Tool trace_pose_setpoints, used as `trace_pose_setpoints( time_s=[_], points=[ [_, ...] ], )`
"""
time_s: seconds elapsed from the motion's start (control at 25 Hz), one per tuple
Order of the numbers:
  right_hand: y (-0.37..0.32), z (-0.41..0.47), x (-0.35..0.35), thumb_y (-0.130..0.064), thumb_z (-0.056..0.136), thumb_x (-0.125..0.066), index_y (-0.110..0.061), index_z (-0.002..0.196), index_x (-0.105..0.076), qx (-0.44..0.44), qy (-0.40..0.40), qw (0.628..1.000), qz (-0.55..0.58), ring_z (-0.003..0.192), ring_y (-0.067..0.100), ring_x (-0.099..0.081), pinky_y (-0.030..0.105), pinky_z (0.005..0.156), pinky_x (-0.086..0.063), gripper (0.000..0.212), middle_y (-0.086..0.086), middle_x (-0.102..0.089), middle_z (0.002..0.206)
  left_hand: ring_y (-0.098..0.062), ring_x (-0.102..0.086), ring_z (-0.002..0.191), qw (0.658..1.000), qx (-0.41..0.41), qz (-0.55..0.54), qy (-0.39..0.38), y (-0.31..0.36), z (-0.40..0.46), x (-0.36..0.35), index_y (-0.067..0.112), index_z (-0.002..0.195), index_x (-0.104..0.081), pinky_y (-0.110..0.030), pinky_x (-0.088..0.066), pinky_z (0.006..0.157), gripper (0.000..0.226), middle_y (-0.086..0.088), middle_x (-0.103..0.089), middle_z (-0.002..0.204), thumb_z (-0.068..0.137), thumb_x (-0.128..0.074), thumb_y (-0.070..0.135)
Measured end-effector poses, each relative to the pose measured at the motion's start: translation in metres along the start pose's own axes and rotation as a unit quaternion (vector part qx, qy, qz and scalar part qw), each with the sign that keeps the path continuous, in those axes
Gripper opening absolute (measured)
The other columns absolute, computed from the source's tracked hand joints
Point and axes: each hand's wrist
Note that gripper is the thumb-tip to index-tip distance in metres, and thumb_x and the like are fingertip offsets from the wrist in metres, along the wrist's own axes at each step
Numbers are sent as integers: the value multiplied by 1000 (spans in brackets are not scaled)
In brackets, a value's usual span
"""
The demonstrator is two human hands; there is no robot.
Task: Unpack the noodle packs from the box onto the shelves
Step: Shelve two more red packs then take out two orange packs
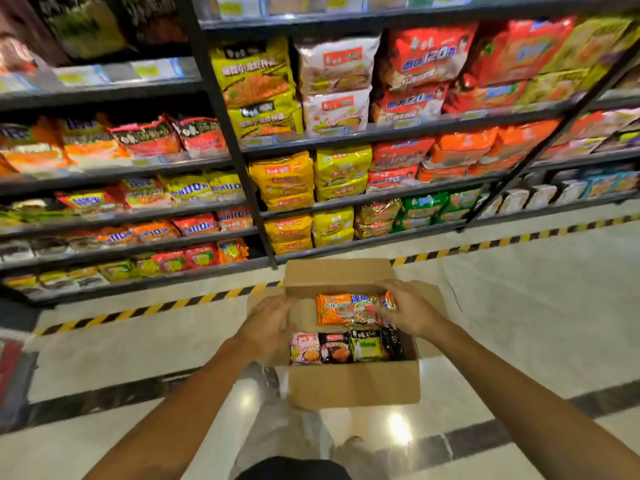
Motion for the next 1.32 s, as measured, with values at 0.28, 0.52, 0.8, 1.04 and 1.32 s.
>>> trace_pose_setpoints(
  time_s=[0.28, 0.52, 0.8, 1.04, 1.32],
  points=[
    [64, 103, -46, -43, 95, -62, -20, 148, -43, -14, -13, 999, -35, 140, 28, -39, 41, 112, -38, 61, 6, -46, 151, -41, -45, 135, 997, -9, 29, -68, -50, 120, -84, 13, 150, -33, -47, -38, 112, 73, -19, -43, 150, 87, -47, 47],
    [171, 202, -155, -44, 95, -58, -24, 154, -32, -17, -40, 996, -74, 148, 28, -26, 38, 119, -26, 67, 5, -37, 158, -37, -40, 138, 994, 9, 52, -91, -96, 244, -199, 17, 149, -39, -45, -32, 113, 65, -16, -41, 152, 90, -62, 33],
    [316, 291, -311, -52, 92, -49, -15, 150, -42, -52, -64, 995, -52, 140, 37, -38, 47, 114, -33, 69, 13, -43, 152, -32, -31, 142, 980, 86, 69, -164, -172, 332, -378, 24, 152, -31, -42, -30, 115, 62, -5, -28, 159, 95, -53, 39],
    [398, 329, -416, -49, 92, -59, -22, 154, -32, -50, -100, 994, -17, 147, 24, -28, 51, 114, -35, 73, 2, -37, 156, -26, -22, 146, 979, 122, -44, -156, -204, 411, -478, 24, 155, -16, -45, -26, 117, 71, -3, -23, 160, 97, -54, 41],
    [436, 350, -468, -45, 94, -60, -21, 155, -30, -90, -88, 992, 25, 149, 18, -21, 35, 118, -22, 72, -1, -33, 159, -23, -56, 116, 900, 306, -311, -1, -221, 477, -555, 36, 125, -38, -49, -48, 101, 61, 0, -54, 126, 79, -78, 38]
  ],
)
Point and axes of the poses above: each hand's wrist, its own z-axis towards the middle knuckle, its own x-axis out of the back of the hand, y = z × x
